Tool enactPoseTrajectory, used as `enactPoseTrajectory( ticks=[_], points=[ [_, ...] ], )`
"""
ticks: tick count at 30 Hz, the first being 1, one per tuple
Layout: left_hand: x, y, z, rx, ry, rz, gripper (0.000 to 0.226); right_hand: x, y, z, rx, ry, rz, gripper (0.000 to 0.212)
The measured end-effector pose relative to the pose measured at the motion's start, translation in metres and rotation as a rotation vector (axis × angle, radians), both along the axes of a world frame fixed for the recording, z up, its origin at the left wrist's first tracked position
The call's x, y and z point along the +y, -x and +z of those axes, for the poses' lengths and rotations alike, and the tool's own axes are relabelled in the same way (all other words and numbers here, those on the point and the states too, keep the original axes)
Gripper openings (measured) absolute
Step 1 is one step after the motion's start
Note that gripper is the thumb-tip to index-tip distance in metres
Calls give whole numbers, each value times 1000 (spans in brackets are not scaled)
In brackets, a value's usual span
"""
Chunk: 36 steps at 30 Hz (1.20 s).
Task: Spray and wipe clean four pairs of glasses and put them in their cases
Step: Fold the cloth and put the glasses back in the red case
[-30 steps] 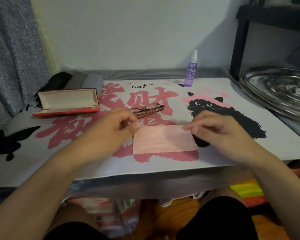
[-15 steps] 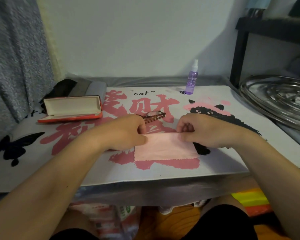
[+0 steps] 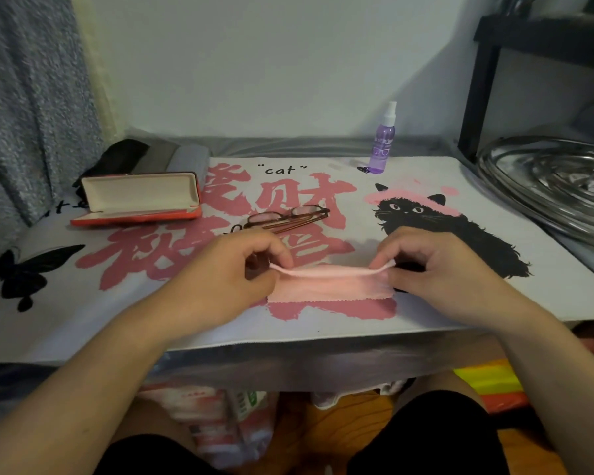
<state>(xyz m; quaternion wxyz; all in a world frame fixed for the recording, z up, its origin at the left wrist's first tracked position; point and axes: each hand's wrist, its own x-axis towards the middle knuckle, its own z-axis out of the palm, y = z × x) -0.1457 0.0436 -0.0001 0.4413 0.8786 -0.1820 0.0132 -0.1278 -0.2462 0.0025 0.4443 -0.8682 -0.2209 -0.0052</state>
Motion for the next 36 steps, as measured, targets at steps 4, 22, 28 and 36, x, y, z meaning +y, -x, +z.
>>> enactPoseTrajectory(
  ticks=[4, 22, 28, 36],
  points=[
    [1, 5, 1, -10, -15, -69, 29, -6, 5, -1, -18, 16, 44, 27],
    [-21, -16, 42, 301, -545, -9, 16, 16, -17, 19, 101, 446, 10, 17],
    [-5, -4, 43, 252, -230, 60, 16, 27, -16, 42, 188, 529, 110, 11],
    [103, -4, 59, 215, 199, 582, 14, 147, -48, 57, 243, -28, 41, 13]
  ],
)
